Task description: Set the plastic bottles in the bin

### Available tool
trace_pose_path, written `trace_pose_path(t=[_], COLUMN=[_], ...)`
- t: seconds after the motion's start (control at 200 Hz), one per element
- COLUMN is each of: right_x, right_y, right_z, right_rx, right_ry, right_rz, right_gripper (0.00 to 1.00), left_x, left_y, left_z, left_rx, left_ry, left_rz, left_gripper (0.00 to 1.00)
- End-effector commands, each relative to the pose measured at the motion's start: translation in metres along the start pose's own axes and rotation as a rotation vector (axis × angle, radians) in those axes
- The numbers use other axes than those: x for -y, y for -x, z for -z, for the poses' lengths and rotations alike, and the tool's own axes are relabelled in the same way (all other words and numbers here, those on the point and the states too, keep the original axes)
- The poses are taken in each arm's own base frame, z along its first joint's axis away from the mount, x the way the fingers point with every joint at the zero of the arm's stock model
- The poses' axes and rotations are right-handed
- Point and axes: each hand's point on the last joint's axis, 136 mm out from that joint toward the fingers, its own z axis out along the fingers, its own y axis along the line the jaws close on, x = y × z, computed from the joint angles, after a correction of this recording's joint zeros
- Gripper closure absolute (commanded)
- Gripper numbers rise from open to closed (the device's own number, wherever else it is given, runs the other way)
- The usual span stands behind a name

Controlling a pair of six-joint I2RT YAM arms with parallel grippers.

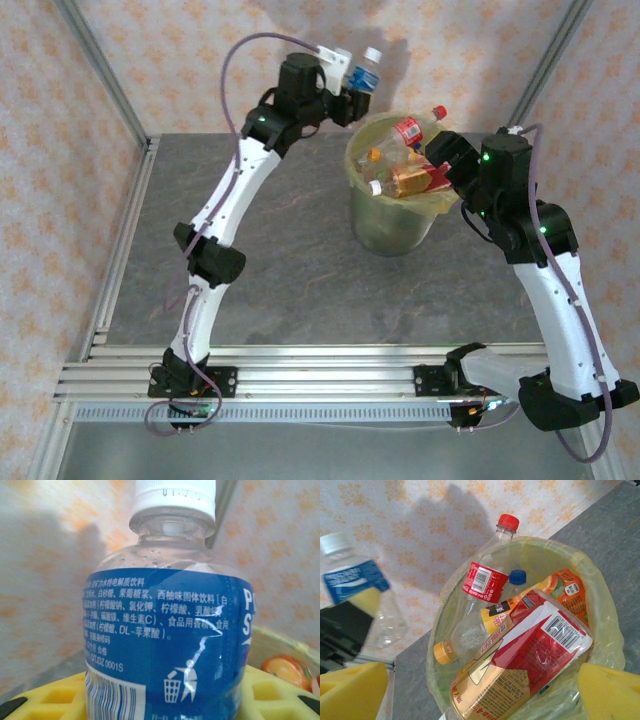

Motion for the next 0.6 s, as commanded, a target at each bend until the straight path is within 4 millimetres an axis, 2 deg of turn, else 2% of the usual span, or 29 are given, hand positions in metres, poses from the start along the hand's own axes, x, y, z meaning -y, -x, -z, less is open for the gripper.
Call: trace_pose_path(t=[0.0,0.165,0.315,0.595], right_x=[0.002,0.001,0.001,0.001], right_y=[0.009,0.006,0.007,0.01], right_z=[0.003,0.001,0.003,0.005], right_rx=[0.047,0.037,0.043,0.056], right_ry=[-0.001,0.007,0.009,0.007], right_rz=[0.011,0.006,0.004,0.002], right_gripper=[0.02,0.03,0.03,0.02], left_x=[0.032,0.038,0.044,0.058], left_y=[0.004,-0.005,-0.018,-0.039], left_z=[-0.009,-0.027,-0.035,-0.03], left_rx=[0.035,0.045,0.017,-0.06], left_ry=[-0.122,-0.155,-0.193,-0.274], left_rz=[-0.079,-0.089,-0.105,-0.182], left_gripper=[0.49,0.49,0.47,0.32])
